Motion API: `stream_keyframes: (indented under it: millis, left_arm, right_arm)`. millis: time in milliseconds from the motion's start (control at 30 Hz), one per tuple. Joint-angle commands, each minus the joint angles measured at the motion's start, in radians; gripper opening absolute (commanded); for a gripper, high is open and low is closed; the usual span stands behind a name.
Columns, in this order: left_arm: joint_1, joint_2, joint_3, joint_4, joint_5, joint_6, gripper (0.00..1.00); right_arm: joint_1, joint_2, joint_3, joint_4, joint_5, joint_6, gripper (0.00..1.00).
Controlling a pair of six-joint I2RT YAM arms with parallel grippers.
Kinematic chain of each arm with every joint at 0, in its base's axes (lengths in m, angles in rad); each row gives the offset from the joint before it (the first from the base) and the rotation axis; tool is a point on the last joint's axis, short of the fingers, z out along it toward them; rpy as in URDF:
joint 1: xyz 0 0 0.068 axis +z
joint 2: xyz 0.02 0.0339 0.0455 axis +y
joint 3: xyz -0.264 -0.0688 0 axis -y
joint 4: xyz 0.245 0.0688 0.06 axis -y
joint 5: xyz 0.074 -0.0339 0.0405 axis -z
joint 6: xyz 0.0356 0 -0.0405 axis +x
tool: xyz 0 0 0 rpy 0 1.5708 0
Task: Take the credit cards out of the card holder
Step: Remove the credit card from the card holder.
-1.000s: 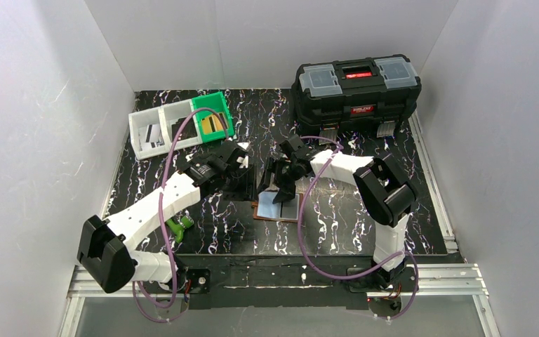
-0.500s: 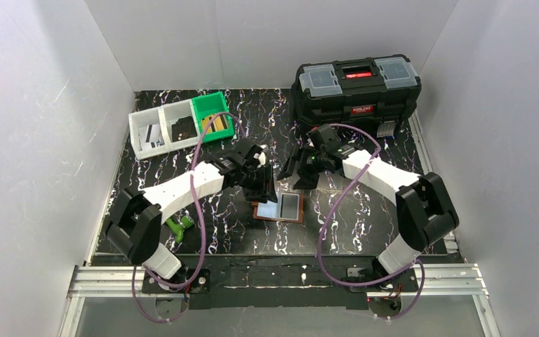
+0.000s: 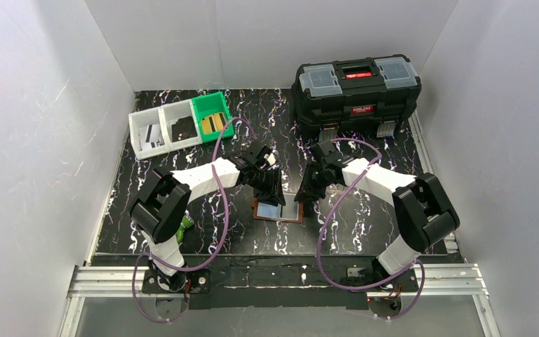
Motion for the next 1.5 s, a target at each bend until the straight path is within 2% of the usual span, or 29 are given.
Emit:
stream_keyframes:
  millis: [0,167,933,1267,1467]
  left_arm:
    - [0.006,0.014,0.021,0.017,0.037,0.023,0.32]
    - [0.008,0.041,0.004,0.054,0.054,0.012,0.31]
    - [0.014,0.089,-0.060,0.112,0.044,-0.003,0.31]
    - [0.025,0.075,-0.093,0.233,0.153,-0.102,0.30]
    - [0.065,0.046,-0.156,0.351,0.219,-0.181,0.25]
  right_arm:
    - [0.008,0.037,0.027,-0.021,0.023,-0.014,0.17]
    - [0.014,0.072,0.046,-0.036,0.035,-0.023,0.10]
    - [0.042,0.161,0.091,-0.066,0.032,-0.046,0.08]
    - [0.050,0.185,0.098,-0.062,0.024,-0.045,0.08]
    - [0.050,0.195,0.089,-0.059,0.022,-0.042,0.08]
